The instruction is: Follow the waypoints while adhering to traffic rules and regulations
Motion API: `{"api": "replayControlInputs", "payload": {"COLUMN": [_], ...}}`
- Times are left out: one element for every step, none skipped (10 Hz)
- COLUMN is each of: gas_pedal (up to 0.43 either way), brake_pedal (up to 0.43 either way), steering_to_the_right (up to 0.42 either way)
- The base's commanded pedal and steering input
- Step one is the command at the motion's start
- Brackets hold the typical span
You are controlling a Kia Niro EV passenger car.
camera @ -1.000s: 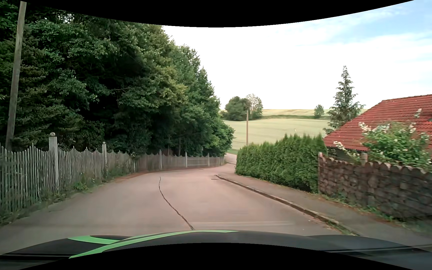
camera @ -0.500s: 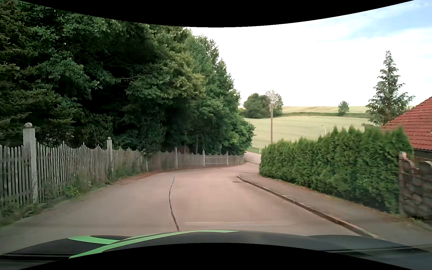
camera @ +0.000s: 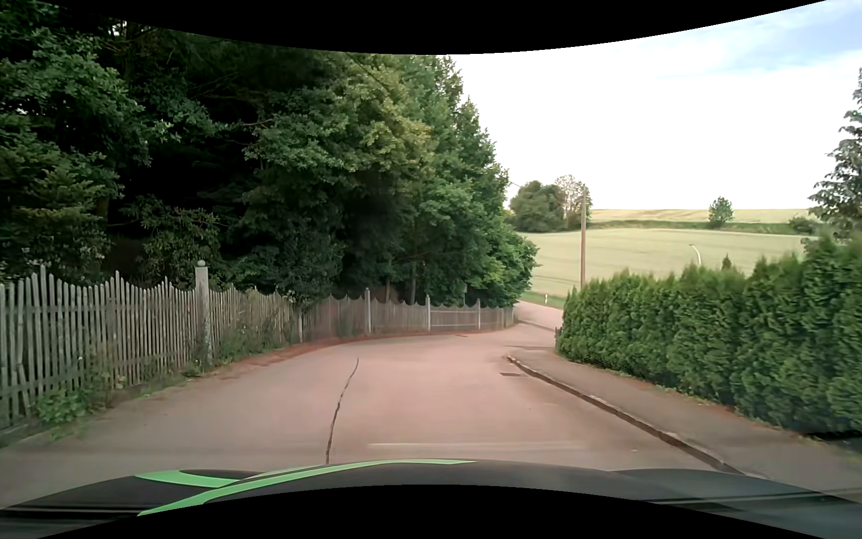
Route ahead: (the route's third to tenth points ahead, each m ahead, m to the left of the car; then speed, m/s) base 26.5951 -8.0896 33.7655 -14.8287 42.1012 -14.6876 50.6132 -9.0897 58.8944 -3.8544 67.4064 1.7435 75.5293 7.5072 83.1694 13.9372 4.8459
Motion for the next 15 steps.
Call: {"api": "replayControlInputs", "payload": {"gas_pedal": [0.000, 0.000, 0.000, 0.000, 0.000, 0.000, 0.000, 0.000, 0.000, 0.000, 0.000, 0.000, 0.000, 0.000, 0.000], "brake_pedal": [0.122, 0.122, 0.128, 0.128, 0.134, 0.134, 0.134, 0.140, 0.146, 0.152, 0.159, 0.159, 0.159, 0.165, 0.177], "steering_to_the_right": [-0.034, -0.030, -0.022, -0.017, -0.013, -0.012, -0.009, -0.006, 0.000, 0.002, 0.007, 0.011, 0.014, 0.017, 0.020]}}
